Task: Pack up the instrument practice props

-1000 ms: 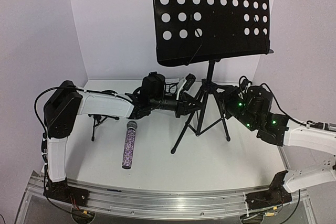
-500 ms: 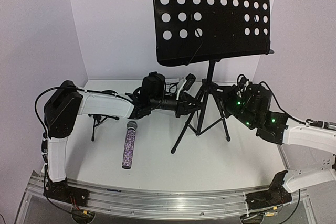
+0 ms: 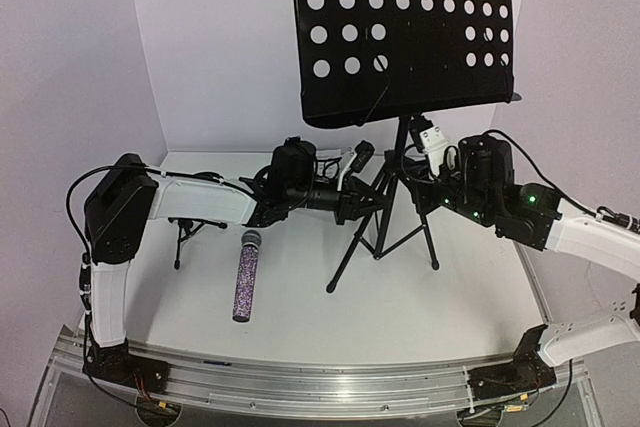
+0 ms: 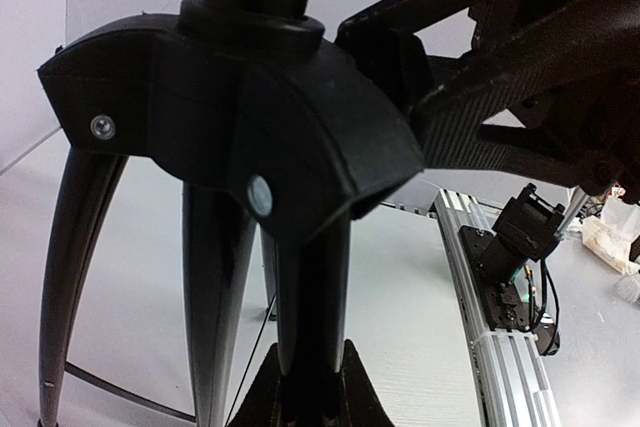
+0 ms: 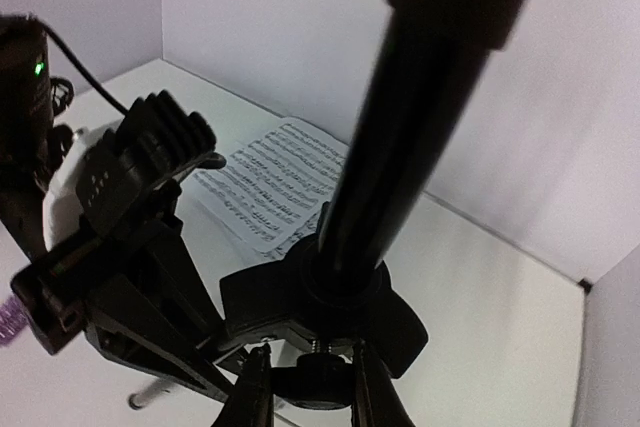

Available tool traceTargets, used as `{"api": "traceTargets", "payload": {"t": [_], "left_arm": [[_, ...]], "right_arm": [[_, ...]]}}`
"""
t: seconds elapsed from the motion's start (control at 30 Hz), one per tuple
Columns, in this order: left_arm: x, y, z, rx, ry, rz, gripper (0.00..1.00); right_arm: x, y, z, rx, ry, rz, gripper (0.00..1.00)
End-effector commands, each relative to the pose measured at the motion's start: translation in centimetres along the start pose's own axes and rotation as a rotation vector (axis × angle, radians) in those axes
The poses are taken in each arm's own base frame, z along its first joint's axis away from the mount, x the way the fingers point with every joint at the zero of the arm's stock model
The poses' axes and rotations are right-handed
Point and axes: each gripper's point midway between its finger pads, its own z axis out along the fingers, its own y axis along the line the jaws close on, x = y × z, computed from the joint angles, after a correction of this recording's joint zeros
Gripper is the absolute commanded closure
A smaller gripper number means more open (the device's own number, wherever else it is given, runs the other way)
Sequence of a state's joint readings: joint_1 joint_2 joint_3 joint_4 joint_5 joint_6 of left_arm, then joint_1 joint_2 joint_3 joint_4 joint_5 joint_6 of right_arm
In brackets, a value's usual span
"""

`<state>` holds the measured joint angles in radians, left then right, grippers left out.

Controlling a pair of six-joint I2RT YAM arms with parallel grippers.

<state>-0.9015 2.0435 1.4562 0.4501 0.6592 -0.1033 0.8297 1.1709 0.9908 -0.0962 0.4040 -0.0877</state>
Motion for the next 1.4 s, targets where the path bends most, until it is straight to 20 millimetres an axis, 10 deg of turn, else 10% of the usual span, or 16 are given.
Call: {"api": "traceTargets", "payload": {"t": [0.0,0.1,0.3,0.43,0.67,1.07,1.37], "left_arm": [[-1.8,0.2,-0.2,0.028,-0.031,0.081,1.0],[-1.8,0.3,-0.1,0.027,-0.033,0.08,1.0],[-2.0,0.5,-0.3,0.029,-0.039,0.069,1.0],[-1.8,0.6,-0.3,0.03,-0.04,0.064,1.0],[-1.6,0.8,-0.3,0.033,-0.044,0.06,1.0],[-1.5,0.9,-0.1,0.046,-0.039,0.067,1.0],[-1.9,0.6,-0.1,0.082,-0.064,0.111,1.0]], "right_arm": [[-1.1,-0.2,0.0,0.0,0.005,-0.418,1.0],[-0.9,-0.4,-0.1,0.01,0.008,-0.457,0.95],[-0.5,-2.9,-1.5,0.122,0.036,-0.36,0.35],[2.6,-3.0,-3.1,0.047,0.147,-0.217,0.25],[8.2,-2.3,-5.2,-0.141,0.266,0.018,0.29],[5.7,-5.7,2.2,-0.181,0.173,0.003,0.34],[6.7,-2.8,5.6,-0.387,0.168,0.059,0.6]]}}
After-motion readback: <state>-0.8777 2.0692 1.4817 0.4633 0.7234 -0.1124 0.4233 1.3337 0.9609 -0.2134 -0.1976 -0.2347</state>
